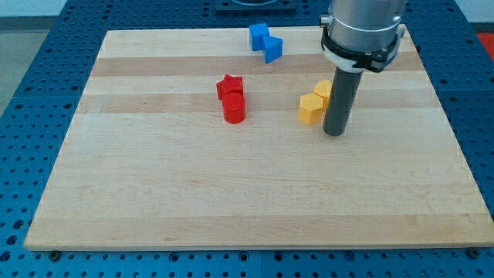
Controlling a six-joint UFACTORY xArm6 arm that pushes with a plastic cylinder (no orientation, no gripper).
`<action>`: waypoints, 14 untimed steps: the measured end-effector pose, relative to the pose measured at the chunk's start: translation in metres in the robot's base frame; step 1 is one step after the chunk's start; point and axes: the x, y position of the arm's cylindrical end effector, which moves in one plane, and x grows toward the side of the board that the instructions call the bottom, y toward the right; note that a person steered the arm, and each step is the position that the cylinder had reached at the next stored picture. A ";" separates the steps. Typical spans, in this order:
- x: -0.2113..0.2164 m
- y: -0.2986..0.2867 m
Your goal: Slide the blue cube into the red star
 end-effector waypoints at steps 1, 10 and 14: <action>-0.004 0.012; -0.180 0.006; -0.190 -0.029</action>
